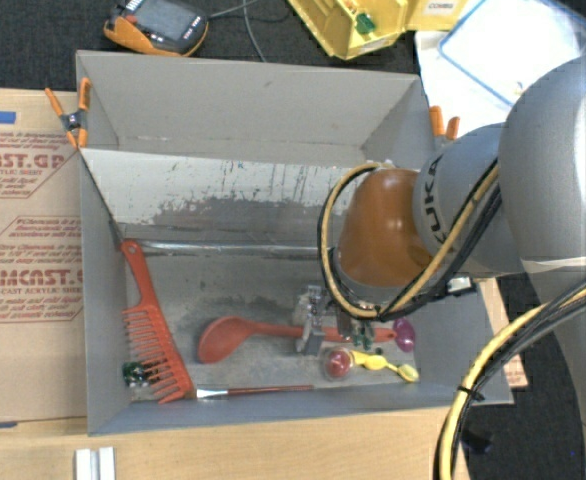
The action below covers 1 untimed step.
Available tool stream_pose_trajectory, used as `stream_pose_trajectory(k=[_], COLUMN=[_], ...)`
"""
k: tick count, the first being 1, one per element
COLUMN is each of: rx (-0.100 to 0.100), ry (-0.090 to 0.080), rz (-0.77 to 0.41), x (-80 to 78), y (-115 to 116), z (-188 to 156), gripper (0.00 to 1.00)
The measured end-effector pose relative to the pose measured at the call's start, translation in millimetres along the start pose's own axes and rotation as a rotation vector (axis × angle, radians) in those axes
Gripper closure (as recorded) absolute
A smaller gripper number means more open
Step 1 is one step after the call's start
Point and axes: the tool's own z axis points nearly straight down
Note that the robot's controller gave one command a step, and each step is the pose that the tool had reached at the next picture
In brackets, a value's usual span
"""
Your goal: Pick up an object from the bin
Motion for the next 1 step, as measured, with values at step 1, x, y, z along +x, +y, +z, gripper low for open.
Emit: stream_pose_trajectory(k=[1], rx=[0.0], ry=[0.0], rz=[0.0], x=[0.0], y=[0.0], z=[-0.1], gripper=[1.0])
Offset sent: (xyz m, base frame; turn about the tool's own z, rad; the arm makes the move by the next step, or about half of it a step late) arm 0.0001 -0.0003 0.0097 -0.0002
